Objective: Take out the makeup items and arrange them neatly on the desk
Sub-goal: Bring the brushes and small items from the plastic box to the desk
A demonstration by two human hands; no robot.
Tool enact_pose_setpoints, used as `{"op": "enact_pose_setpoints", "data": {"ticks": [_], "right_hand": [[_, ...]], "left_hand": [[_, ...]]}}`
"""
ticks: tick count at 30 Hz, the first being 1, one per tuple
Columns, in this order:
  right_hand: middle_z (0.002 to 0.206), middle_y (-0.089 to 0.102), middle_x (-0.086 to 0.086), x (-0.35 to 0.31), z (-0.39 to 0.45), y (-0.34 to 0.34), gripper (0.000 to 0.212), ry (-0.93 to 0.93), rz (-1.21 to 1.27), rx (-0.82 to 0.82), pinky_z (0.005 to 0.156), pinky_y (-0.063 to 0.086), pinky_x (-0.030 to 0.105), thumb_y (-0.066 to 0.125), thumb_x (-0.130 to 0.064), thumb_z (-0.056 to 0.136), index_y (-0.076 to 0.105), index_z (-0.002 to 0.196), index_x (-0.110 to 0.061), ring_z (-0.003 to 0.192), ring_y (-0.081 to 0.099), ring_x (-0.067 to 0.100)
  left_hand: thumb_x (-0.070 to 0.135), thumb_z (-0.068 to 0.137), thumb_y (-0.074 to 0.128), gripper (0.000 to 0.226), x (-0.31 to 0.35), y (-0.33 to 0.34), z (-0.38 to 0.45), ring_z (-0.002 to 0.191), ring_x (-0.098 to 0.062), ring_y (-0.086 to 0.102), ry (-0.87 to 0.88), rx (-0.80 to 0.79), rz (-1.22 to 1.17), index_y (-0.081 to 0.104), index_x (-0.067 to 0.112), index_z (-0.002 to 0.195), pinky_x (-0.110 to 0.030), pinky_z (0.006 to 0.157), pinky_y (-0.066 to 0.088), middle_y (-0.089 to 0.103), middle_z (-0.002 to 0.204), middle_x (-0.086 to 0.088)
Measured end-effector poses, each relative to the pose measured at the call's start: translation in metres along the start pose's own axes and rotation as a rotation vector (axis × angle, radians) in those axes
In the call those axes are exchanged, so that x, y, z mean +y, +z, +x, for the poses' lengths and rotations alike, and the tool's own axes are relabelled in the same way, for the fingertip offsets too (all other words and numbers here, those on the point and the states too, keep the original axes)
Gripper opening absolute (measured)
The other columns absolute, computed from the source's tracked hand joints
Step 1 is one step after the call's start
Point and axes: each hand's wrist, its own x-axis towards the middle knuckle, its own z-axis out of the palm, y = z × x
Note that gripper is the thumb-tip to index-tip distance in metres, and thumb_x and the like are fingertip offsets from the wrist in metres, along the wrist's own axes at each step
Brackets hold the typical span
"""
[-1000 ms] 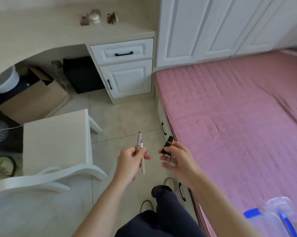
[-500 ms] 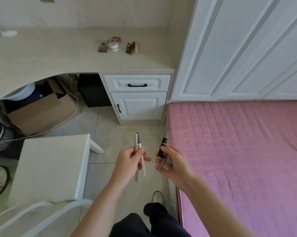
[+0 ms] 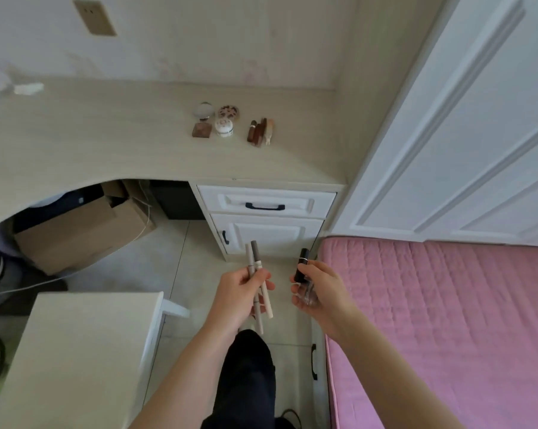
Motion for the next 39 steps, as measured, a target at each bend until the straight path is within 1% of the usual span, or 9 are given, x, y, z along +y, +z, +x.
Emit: {"op": "enact_pose_setpoints", "data": {"ticks": [2, 7, 13, 20, 24, 27, 29, 34, 39], "right_hand": [[0.076, 0.06, 0.008, -0.02, 0.025, 0.015, 0.005, -0.014, -0.023, 0.018, 0.065, 0.047, 0.033, 0.052, -0.011, 0.095, 0.057, 0.095, -0.01, 0.065, 0.053, 0.019], [0.078, 0.06, 0.008, -0.064, 0.086, 0.05, 0.01, -0.015, -0.072, 0.071, 0.061, 0.048, 0.031, 0.054, -0.013, 0.094, 0.057, 0.103, -0.01, 0.065, 0.054, 0.019], [0.078, 0.061, 0.008, -0.11, 0.142, 0.072, 0.02, -0.009, -0.121, 0.088, 0.061, 0.05, 0.031, 0.053, -0.014, 0.095, 0.054, 0.114, -0.008, 0.062, 0.053, 0.019], [0.077, 0.058, 0.011, -0.163, 0.214, 0.079, 0.02, -0.005, -0.16, 0.141, 0.055, 0.043, 0.027, 0.05, -0.009, 0.095, 0.052, 0.115, -0.005, 0.059, 0.049, 0.018], [0.076, 0.057, 0.01, -0.194, 0.259, 0.075, 0.019, -0.011, -0.242, 0.127, 0.054, 0.044, 0.028, 0.05, -0.011, 0.094, 0.051, 0.112, -0.008, 0.057, 0.047, 0.017], [0.075, 0.057, 0.008, -0.212, 0.294, 0.068, 0.019, -0.004, -0.313, 0.145, 0.055, 0.046, 0.029, 0.052, -0.015, 0.092, 0.05, 0.11, -0.011, 0.058, 0.049, 0.017], [0.076, 0.059, 0.008, -0.221, 0.314, 0.064, 0.018, 0.011, -0.333, 0.167, 0.055, 0.046, 0.029, 0.051, -0.014, 0.092, 0.049, 0.109, -0.012, 0.059, 0.049, 0.018], [0.081, 0.059, 0.009, -0.242, 0.356, 0.059, 0.016, 0.034, -0.434, 0.184, 0.054, 0.042, 0.029, 0.051, -0.013, 0.091, 0.048, 0.107, -0.012, 0.063, 0.05, 0.019], [0.097, 0.06, 0.012, -0.256, 0.392, 0.052, 0.016, 0.029, -0.603, 0.23, 0.05, 0.04, 0.026, 0.052, -0.017, 0.091, 0.046, 0.105, -0.012, 0.071, 0.053, 0.021]], "left_hand": [[0.022, 0.094, 0.057, 0.017, 0.02, -0.008, 0.033, 0.056, -0.008, 0.064, 0.003, -0.019, 0.013, 0.069, 0.009, 0.093, -0.024, 0.053, 0.054, 0.073, 0.085, -0.007], [0.02, 0.093, 0.059, 0.017, 0.069, -0.027, 0.108, 0.052, -0.006, 0.062, 0.011, -0.05, 0.095, 0.068, 0.005, 0.093, -0.023, 0.052, 0.052, 0.071, 0.082, -0.008], [0.019, 0.094, 0.058, 0.017, 0.116, -0.03, 0.187, 0.06, -0.017, 0.064, 0.014, -0.083, 0.089, 0.065, 0.005, 0.098, -0.028, 0.053, 0.056, 0.07, 0.081, -0.011], [0.017, 0.093, 0.057, 0.012, 0.157, -0.002, 0.278, 0.064, -0.025, 0.066, 0.047, -0.091, 0.196, 0.063, 0.009, 0.086, -0.036, 0.059, 0.059, 0.07, 0.079, -0.01], [0.018, 0.092, 0.057, 0.012, 0.181, 0.025, 0.324, 0.061, -0.023, 0.066, 0.077, -0.067, 0.291, 0.063, 0.009, 0.086, -0.031, 0.055, 0.057, 0.07, 0.081, -0.008], [0.018, 0.092, 0.057, 0.013, 0.196, 0.043, 0.355, 0.058, -0.021, 0.065, 0.08, -0.042, 0.365, 0.063, 0.007, 0.089, -0.025, 0.047, 0.052, 0.07, 0.082, -0.009], [0.018, 0.092, 0.057, 0.013, 0.202, 0.054, 0.374, 0.058, -0.02, 0.063, 0.072, -0.03, 0.409, 0.063, 0.007, 0.09, -0.025, 0.046, 0.051, 0.07, 0.082, -0.01], [0.02, 0.089, 0.056, 0.014, 0.209, 0.076, 0.416, 0.064, -0.025, 0.065, 0.077, -0.037, 0.552, 0.058, 0.012, 0.077, -0.042, 0.064, 0.059, 0.062, 0.071, -0.006], [0.022, 0.087, 0.053, 0.014, 0.221, 0.091, 0.445, 0.073, -0.027, 0.065, 0.07, -0.029, 0.725, 0.051, 0.013, 0.077, -0.04, 0.07, 0.057, 0.063, 0.081, -0.008]]}}
